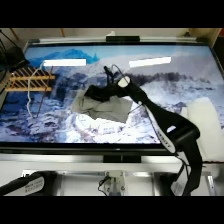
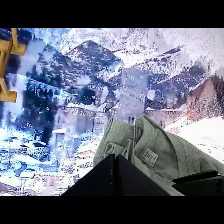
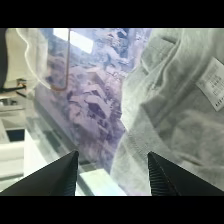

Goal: Fold the shirts.

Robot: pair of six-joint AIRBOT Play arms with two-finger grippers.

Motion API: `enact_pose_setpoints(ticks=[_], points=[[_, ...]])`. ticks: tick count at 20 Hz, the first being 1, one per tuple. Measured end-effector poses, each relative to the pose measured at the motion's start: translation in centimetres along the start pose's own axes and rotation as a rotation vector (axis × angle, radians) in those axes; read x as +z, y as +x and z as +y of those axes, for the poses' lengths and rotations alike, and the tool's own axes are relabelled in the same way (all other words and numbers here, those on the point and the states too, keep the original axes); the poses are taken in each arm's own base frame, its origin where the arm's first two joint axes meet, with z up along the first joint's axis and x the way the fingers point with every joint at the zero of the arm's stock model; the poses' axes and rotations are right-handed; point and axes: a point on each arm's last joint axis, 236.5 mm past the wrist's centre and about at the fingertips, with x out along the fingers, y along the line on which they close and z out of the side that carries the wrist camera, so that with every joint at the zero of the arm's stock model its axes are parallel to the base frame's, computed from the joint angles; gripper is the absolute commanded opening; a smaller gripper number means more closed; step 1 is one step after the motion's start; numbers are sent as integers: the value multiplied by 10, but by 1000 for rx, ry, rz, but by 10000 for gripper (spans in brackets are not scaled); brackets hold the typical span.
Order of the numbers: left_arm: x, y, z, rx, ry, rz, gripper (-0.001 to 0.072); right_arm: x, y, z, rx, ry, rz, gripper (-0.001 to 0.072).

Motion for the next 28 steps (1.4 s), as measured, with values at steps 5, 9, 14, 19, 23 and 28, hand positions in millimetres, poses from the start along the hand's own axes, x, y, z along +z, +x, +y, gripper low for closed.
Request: enact_pose_setpoints(ticks=[5, 9, 14, 19, 23, 28], points=[[-1, 1, 0, 12, 24, 3, 33, 10, -82, -22, -137, -98, 56, 541], [-1, 1, 2, 22, 44, 2, 33, 9, -196, -119, -528, -46, 112, 541], [-1, 1, 3, 28, 54, 3, 33, -48, -219, -189, -569, 211, 199, 541], [-1, 1, 3, 29, 56, 4, 33, -63, -165, -198, -434, 300, 166, 541], [-2, 1, 4, 29, 54, 5, 33, -67, -133, -196, -380, 327, 156, 313], [-2, 1, 3, 28, 48, 5, 33, -40, -122, -174, -260, 260, 72, 72]])
